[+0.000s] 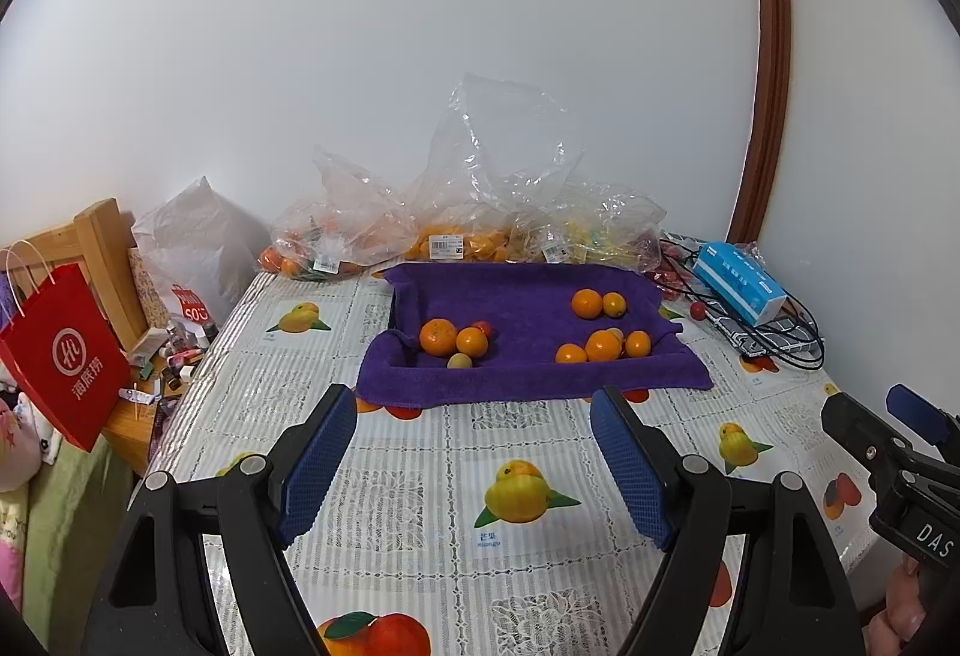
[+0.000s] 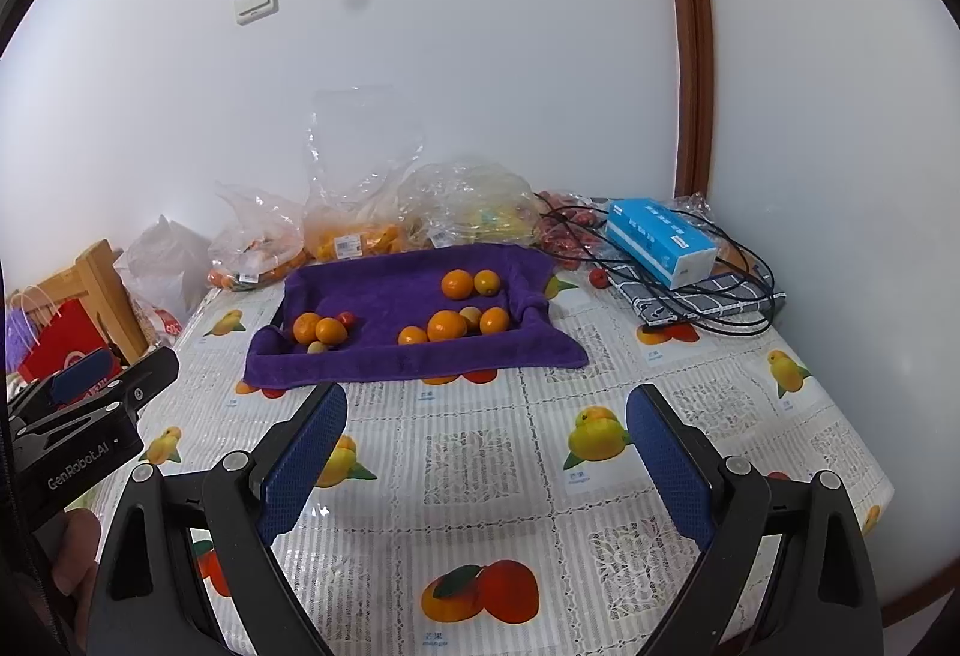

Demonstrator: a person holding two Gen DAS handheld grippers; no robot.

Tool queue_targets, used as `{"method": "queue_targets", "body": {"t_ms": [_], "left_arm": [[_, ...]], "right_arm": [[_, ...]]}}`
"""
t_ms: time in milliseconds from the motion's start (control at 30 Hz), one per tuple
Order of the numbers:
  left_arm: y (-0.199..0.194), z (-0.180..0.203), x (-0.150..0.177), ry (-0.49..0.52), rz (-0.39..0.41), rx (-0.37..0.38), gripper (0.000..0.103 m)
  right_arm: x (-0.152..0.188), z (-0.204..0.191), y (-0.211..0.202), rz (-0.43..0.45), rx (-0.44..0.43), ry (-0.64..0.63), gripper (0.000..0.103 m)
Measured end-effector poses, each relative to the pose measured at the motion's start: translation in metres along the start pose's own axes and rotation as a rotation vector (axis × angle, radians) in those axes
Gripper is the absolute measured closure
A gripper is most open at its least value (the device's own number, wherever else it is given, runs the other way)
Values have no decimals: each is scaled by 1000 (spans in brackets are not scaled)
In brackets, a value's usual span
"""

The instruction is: Organize fruits

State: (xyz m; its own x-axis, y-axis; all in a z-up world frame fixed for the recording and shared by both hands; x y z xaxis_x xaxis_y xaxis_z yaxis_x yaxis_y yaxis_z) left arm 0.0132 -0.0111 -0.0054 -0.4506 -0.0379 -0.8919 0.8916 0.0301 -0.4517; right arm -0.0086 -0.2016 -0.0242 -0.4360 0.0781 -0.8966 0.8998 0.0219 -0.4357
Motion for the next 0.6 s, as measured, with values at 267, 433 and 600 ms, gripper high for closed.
{"method": "queue_targets", "body": {"t_ms": [267,433,600], "left_arm": [[0,0,0,0,0,-1,24],[0,1,0,0,0,-2,24],[-1,1,0,-1,0,-1,24]], "right_arm": [[0,0,0,2,-1,-1,9],[0,-1,-1,2,0,-1,9],[1,-1,-1,1,1,-2,9]]}}
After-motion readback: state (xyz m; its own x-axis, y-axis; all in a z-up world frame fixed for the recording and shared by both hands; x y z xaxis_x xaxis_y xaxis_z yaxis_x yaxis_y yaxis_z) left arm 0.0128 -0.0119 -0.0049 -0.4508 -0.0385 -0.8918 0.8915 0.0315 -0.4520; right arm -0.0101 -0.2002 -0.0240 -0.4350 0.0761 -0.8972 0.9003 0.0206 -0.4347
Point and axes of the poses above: each gripper's, at about its wrist camera, not at the fingertips, and y roughly the way its jaws point, z to its right, x to its underside, the point moved 2 cm from there along y, roughly the way its jaws point, and after that the axes turned 6 degrees about z, right-handed, at the moved point
